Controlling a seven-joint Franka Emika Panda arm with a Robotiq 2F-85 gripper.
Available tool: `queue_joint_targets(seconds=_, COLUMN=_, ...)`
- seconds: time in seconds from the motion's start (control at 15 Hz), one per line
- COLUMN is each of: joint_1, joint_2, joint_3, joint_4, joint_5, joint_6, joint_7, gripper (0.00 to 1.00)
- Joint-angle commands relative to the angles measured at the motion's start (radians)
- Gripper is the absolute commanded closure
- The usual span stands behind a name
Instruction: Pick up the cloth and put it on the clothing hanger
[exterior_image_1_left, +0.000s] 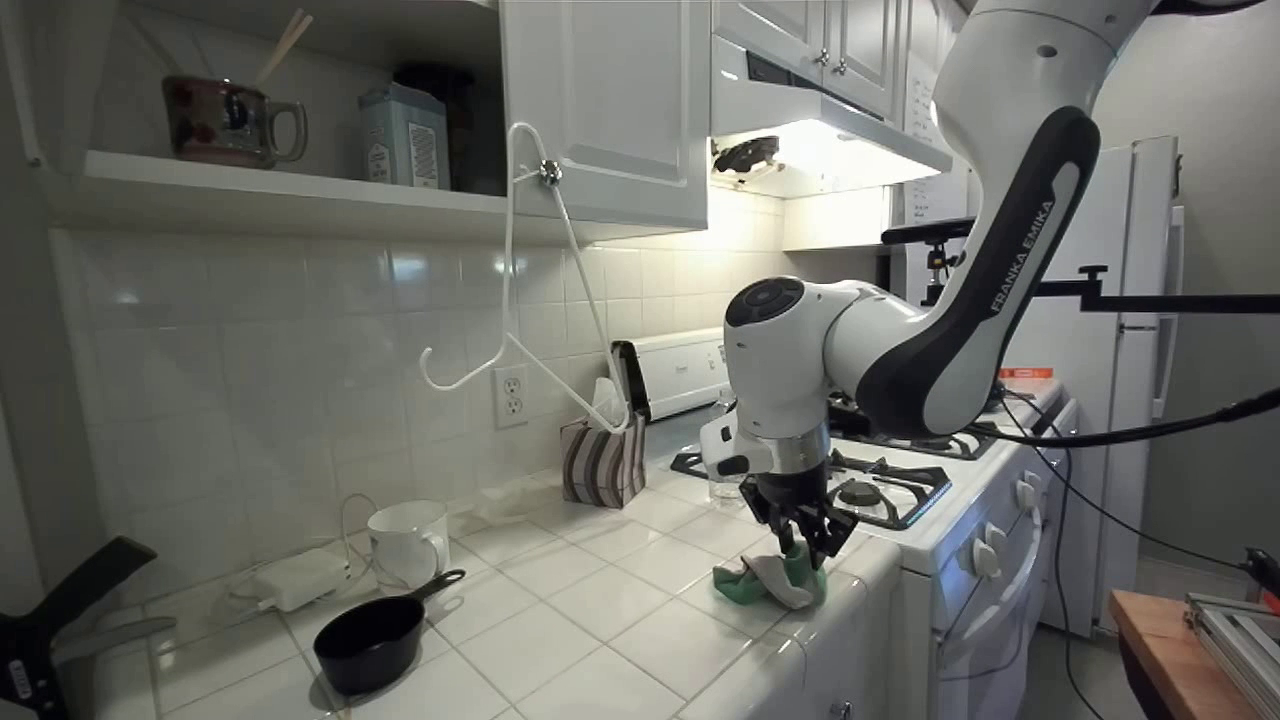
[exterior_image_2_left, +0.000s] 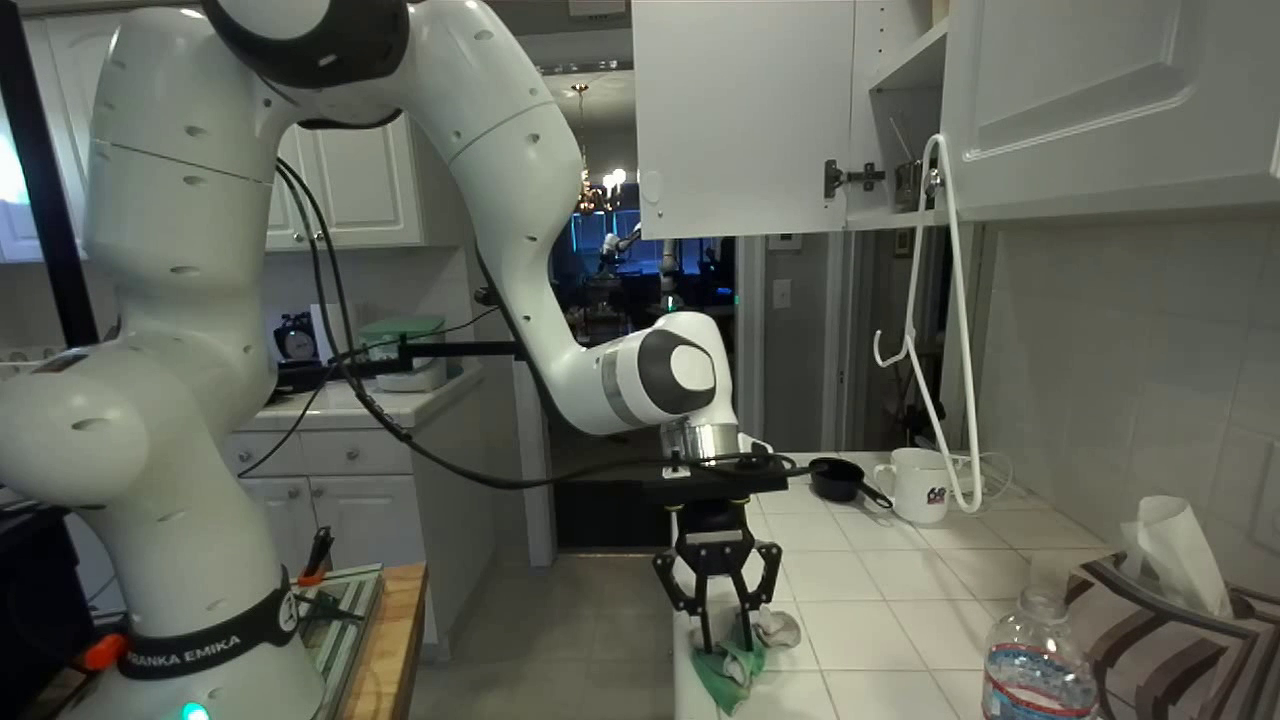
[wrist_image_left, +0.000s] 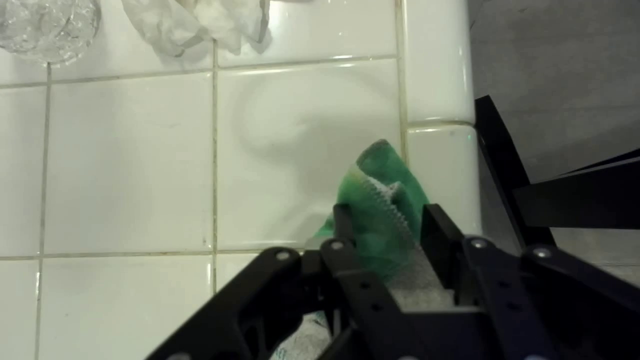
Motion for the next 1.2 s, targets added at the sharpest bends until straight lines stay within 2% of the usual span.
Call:
queue_joint_targets(seconds=0.0, joint_1=0.004, joint_2=0.016, joint_3=0.006, joint_4=0.023, joint_5=-0.030, joint_6=-0.020, joint_7=0.023, gripper=0.62)
queue_joint_targets(seconds=0.27, joint_1=0.005, joint_2=0.014, joint_3=0.005, joint_4=0.025, joint_5=-0.032, joint_6=-0.021, joint_7=0.024, gripper=0.70)
queue_joint_targets(seconds=0.33, joint_1=0.005, joint_2=0.014, joint_3=0.005, joint_4=0.025, joint_5=-0.032, joint_6=-0.021, joint_7=0.025, gripper=0.80)
queue_joint_targets(seconds=0.4, joint_1=0.006, joint_2=0.014, joint_3=0.005, joint_4=0.026, joint_5=-0.033, joint_6=-0.020, joint_7=0.026, gripper=0.80)
queue_joint_targets(seconds=0.47, joint_1=0.006, joint_2=0.013, joint_3=0.005, joint_4=0.026, joint_5=-0.033, joint_6=-0.020, joint_7=0.027, gripper=0.88)
queue_joint_targets(seconds=0.53, joint_1=0.006, joint_2=0.014, joint_3=0.006, joint_4=0.027, joint_5=-0.033, joint_6=-0.020, joint_7=0.027, gripper=0.99)
queue_joint_targets(seconds=0.93, joint_1=0.011, joint_2=0.010, joint_3=0.004, joint_4=0.027, joint_5=-0.039, joint_6=-0.022, joint_7=0.033, gripper=0.99)
queue_joint_targets(seconds=1.13, joint_1=0.015, joint_2=-0.033, joint_3=0.005, joint_4=-0.001, joint_5=-0.050, joint_6=-0.009, joint_7=0.044, gripper=0.99)
